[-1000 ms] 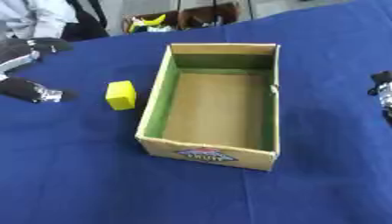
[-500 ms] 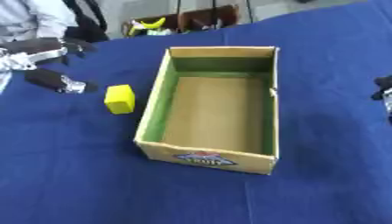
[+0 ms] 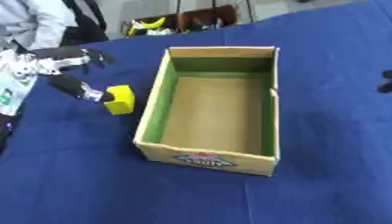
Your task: Pick up objects on the table and place them in the box.
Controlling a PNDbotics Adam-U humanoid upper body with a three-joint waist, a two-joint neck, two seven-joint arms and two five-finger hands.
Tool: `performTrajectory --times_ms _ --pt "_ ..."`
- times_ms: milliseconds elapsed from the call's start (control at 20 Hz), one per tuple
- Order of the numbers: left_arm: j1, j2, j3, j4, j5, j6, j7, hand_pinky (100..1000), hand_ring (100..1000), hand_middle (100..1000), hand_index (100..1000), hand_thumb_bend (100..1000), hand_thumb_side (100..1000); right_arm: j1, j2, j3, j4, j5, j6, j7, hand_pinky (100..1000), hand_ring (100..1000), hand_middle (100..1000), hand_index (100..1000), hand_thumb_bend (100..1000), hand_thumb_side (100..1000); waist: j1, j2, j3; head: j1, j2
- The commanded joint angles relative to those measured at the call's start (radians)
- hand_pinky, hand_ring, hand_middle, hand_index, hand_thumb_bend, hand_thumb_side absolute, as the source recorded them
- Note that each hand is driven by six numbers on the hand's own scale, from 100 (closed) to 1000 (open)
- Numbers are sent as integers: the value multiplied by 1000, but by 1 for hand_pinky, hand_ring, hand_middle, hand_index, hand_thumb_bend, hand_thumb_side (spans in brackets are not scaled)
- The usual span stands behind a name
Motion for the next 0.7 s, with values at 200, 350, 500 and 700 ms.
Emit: performTrajectory --times_ms 200,350,500,700 --pt "-37 14 14 42 -15 -11 -84 723 891 956 1000 687 665 -16 -19 3 -28 -10 -1 5 898 970 539 723 100 752 -1 -13 -7 10 -23" --pt "-44 7 14 54 -41 -4 -92 724 889 954 1000 673 653 -20 -20 3 -29 -10 0 6 897 970 539 723 100 752 0 -8 -14 16 -31" --pt "-52 3 15 66 -81 3 -94 728 888 953 1000 653 655 -25 -21 4 -30 -11 0 7 897 969 539 722 100 752 0 -3 -19 20 -36" --pt "-58 -4 16 79 -132 3 -78 729 879 926 1000 618 662 -29 -22 6 -32 -12 0 10 897 969 538 722 100 752 0 2 -23 23 -41"
